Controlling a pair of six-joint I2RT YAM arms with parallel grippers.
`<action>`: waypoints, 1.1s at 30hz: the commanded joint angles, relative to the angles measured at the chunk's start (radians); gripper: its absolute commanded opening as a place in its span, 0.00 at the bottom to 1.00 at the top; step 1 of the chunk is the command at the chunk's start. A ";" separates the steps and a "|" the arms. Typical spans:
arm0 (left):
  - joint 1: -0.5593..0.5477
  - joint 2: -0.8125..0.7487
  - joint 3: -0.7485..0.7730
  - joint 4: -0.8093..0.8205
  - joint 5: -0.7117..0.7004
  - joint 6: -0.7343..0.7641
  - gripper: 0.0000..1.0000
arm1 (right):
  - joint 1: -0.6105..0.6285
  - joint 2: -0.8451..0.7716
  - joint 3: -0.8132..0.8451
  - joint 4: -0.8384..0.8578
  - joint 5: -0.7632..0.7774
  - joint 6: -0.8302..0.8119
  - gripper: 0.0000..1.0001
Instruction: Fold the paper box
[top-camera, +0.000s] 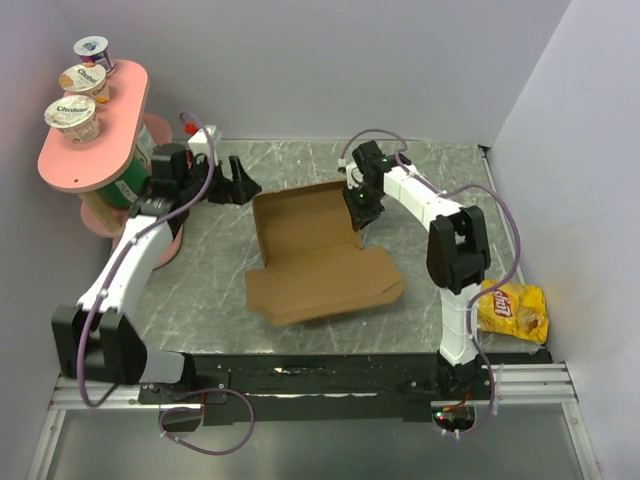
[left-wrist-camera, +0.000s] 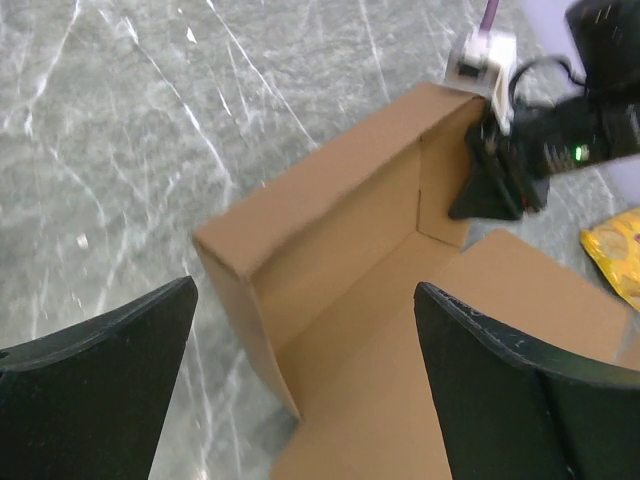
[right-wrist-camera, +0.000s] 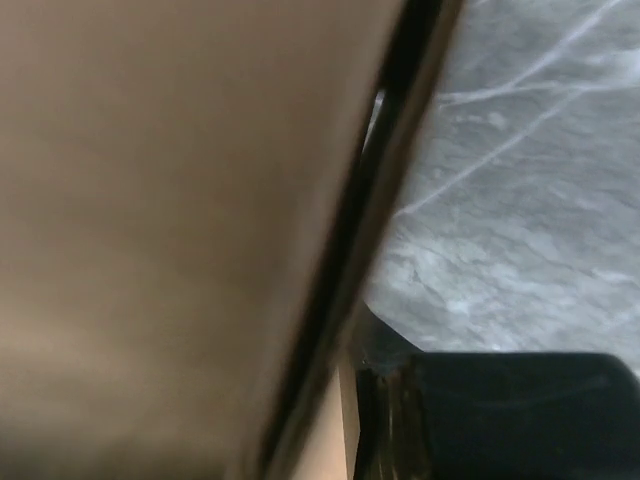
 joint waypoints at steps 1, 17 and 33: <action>-0.010 0.165 0.134 0.028 0.005 0.038 0.96 | -0.002 0.067 0.087 -0.080 -0.041 -0.026 0.40; -0.056 0.791 0.596 -0.001 0.060 0.051 0.96 | -0.127 0.079 0.524 -0.031 -0.181 0.145 1.00; -0.054 0.839 0.477 0.067 -0.032 -0.035 0.94 | -0.176 -0.689 -0.212 0.437 -0.061 0.366 1.00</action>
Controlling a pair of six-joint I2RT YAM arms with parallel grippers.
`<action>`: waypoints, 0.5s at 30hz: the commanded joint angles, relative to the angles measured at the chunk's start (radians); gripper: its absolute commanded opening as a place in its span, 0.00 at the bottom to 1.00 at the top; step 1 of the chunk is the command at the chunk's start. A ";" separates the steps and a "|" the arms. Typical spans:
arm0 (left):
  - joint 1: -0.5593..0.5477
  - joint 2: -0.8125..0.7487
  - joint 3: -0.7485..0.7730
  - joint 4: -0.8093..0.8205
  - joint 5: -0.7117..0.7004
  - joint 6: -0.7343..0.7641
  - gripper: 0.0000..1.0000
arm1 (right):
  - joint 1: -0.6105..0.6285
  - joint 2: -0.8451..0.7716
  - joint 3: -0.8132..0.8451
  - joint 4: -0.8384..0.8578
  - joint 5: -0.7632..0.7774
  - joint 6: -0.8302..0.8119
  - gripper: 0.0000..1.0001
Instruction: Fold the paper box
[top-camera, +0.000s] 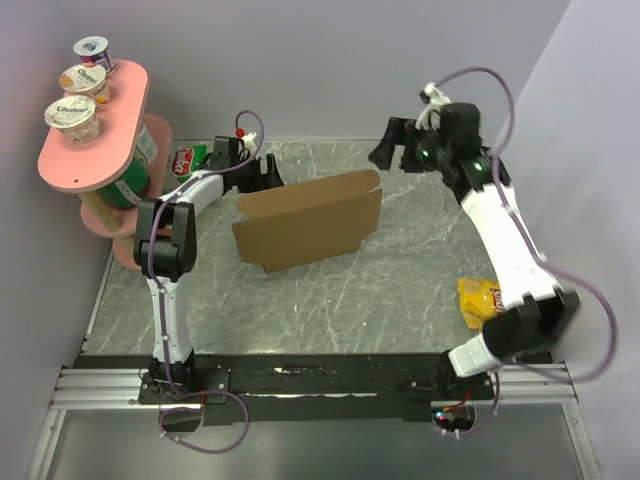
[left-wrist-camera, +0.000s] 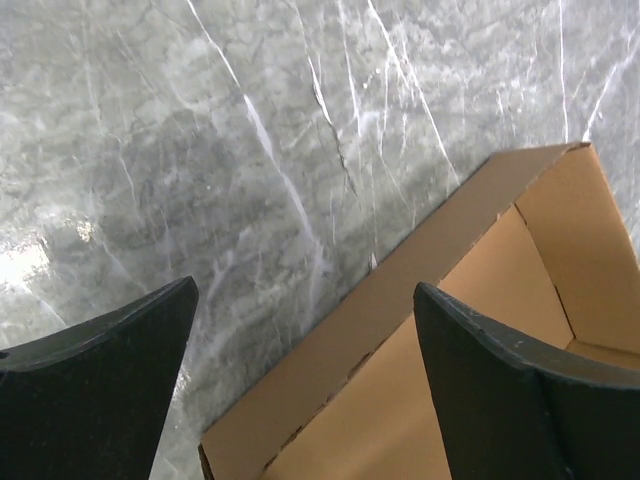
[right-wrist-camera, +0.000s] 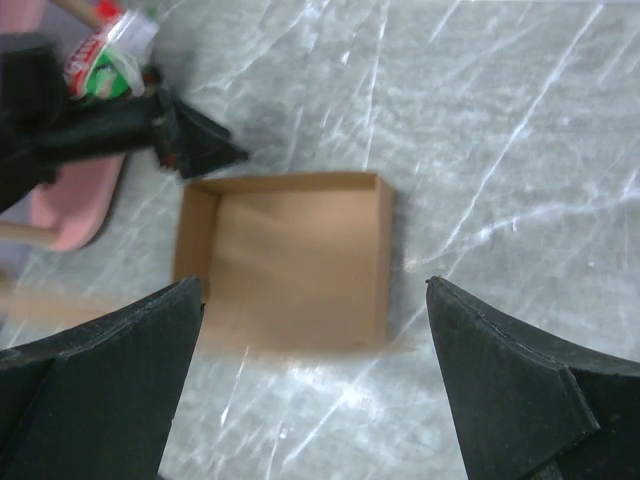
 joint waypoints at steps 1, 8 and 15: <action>0.000 -0.022 -0.052 0.041 -0.003 -0.049 0.94 | 0.005 -0.281 -0.198 0.141 0.065 0.066 1.00; 0.000 -0.226 -0.365 0.153 -0.054 -0.309 0.94 | 0.068 -0.575 -0.646 0.188 0.094 0.162 0.99; -0.091 -0.525 -0.782 0.381 -0.074 -0.481 0.94 | 0.189 -0.666 -0.880 0.319 0.085 0.241 0.99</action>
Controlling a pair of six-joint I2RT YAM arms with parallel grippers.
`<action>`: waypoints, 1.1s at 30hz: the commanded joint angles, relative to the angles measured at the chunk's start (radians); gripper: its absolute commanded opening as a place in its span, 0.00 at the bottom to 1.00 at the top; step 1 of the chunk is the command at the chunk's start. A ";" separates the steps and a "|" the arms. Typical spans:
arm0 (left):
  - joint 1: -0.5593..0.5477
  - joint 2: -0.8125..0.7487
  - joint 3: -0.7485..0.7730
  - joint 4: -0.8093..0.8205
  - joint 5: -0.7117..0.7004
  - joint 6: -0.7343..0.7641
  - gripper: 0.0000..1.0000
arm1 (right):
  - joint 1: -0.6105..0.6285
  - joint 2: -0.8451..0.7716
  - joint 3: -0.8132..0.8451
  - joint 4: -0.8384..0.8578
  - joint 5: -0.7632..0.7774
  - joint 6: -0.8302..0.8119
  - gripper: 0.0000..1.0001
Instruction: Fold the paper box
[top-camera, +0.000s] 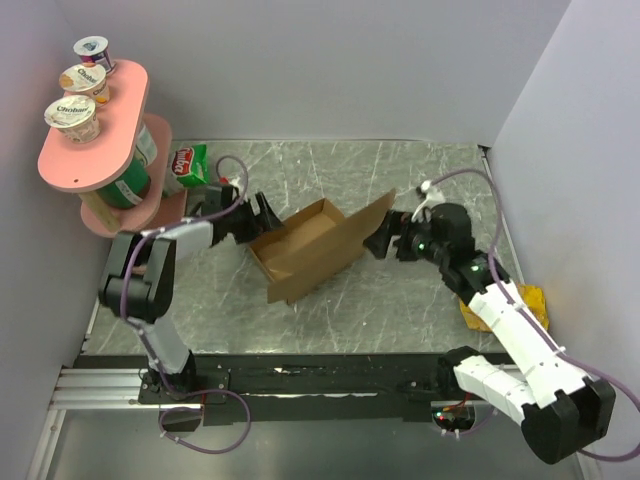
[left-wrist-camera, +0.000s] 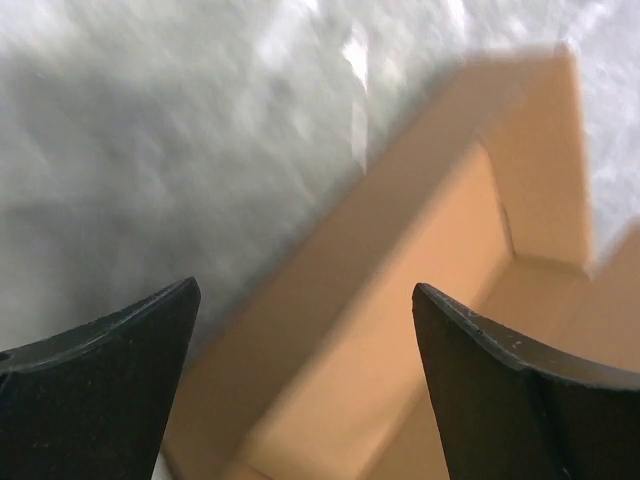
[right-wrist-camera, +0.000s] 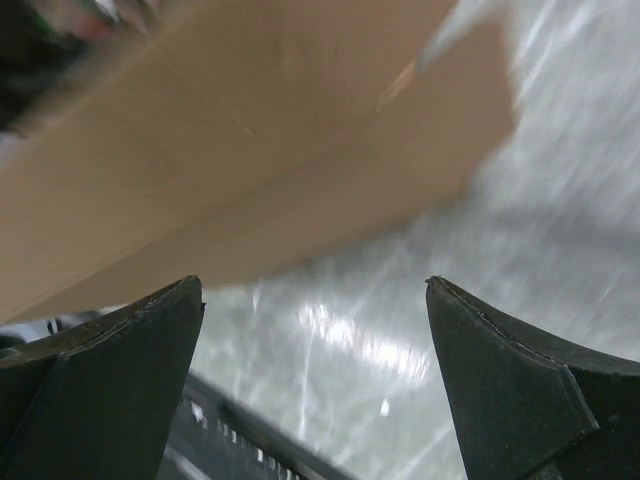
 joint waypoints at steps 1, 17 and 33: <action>-0.088 -0.183 -0.182 0.185 -0.026 -0.151 0.95 | 0.062 -0.022 -0.062 0.129 -0.009 0.039 1.00; -0.342 -0.568 -0.572 0.374 -0.074 -0.335 0.95 | 0.064 0.300 -0.197 0.391 0.126 0.117 1.00; -0.451 -0.847 -0.707 0.224 -0.201 -0.321 0.99 | 0.018 0.693 0.176 0.608 -0.166 -0.060 1.00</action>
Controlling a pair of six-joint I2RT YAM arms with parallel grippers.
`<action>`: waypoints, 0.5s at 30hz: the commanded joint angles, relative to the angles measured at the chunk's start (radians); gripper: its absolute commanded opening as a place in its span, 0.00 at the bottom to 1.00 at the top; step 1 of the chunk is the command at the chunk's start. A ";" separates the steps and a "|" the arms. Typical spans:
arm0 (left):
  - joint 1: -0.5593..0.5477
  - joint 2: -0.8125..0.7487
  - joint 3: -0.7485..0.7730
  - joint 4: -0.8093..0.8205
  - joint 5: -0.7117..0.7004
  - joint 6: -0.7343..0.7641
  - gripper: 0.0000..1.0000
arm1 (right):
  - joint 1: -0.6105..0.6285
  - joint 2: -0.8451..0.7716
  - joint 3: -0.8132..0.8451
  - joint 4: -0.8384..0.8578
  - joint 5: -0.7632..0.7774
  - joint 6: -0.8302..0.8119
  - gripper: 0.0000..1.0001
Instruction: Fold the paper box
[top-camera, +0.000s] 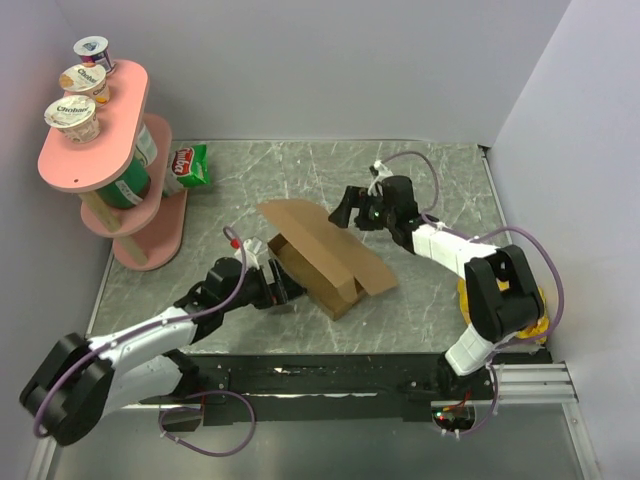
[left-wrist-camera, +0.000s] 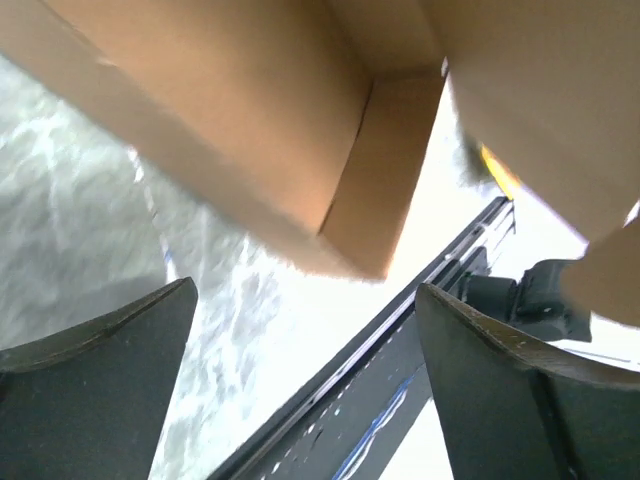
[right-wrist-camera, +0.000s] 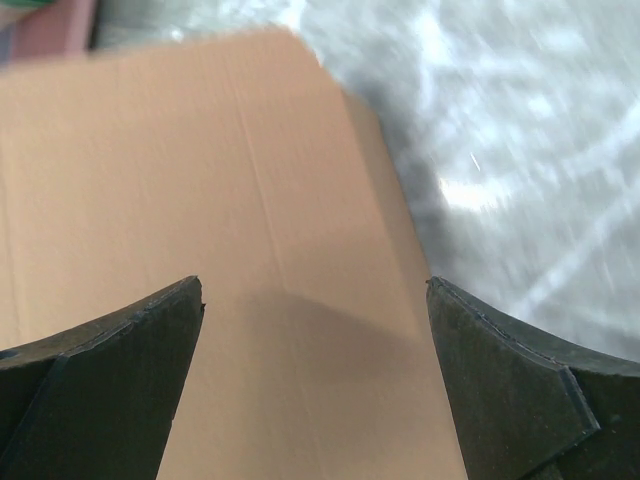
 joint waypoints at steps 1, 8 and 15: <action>-0.009 -0.124 0.027 -0.106 -0.093 0.070 0.99 | -0.025 0.011 0.149 0.061 -0.092 -0.105 1.00; -0.009 -0.147 0.248 -0.302 -0.159 0.214 0.99 | -0.040 -0.182 0.264 -0.240 -0.006 -0.348 1.00; 0.072 -0.141 0.395 -0.417 -0.188 0.368 0.97 | 0.134 -0.520 0.197 -0.440 0.030 -0.536 1.00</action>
